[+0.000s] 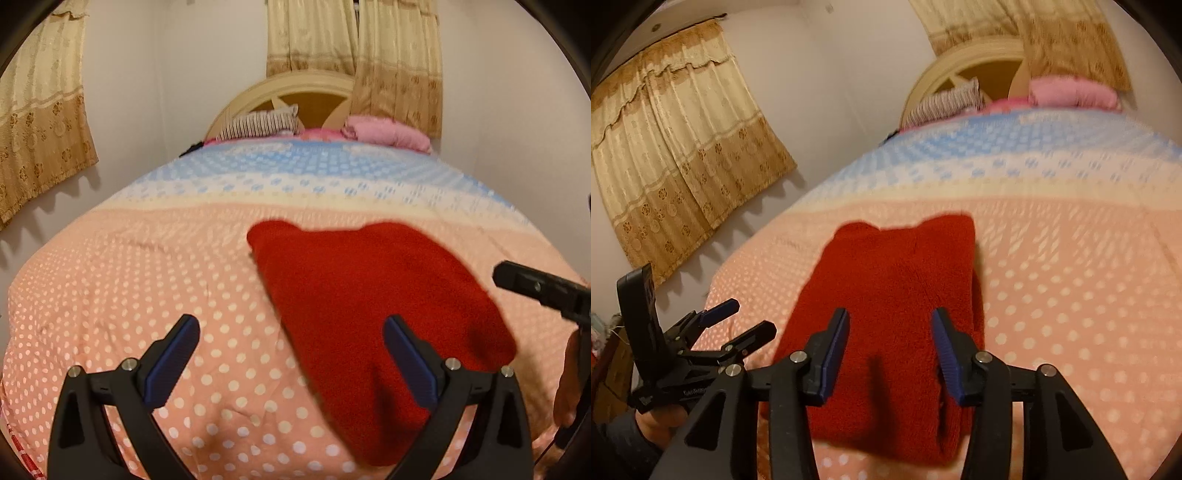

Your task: Fold small clothes

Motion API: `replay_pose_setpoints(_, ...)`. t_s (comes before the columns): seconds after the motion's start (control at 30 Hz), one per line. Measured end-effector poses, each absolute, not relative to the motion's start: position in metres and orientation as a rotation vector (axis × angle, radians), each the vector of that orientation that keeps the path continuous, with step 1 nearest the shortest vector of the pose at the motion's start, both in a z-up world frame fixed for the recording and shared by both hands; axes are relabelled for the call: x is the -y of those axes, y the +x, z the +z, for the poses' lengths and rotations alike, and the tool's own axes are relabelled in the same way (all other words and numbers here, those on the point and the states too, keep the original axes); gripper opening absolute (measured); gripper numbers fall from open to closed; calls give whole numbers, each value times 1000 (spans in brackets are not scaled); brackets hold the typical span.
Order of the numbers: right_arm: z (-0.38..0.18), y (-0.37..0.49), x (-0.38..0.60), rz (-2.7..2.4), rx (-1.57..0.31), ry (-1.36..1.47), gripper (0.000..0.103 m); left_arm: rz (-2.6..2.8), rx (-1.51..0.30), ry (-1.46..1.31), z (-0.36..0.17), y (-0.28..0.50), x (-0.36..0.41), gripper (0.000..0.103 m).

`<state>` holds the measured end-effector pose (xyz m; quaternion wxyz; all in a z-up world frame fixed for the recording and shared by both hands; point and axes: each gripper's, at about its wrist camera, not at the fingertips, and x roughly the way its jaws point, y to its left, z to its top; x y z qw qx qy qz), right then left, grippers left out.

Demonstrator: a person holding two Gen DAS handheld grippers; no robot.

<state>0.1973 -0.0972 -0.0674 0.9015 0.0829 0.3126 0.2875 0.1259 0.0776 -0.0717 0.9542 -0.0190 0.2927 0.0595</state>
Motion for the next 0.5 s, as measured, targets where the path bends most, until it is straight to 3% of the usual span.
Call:
replay_pose_setpoints(0.13, -40, 169, 99, 556, -542, 129, 64, 112, -537, -60, -51, 115, -75, 102)
replay_pose_setpoints(0.5, -8, 145, 95, 571, -459, 76, 69, 130, -454, -44, -21, 100, -76, 103)
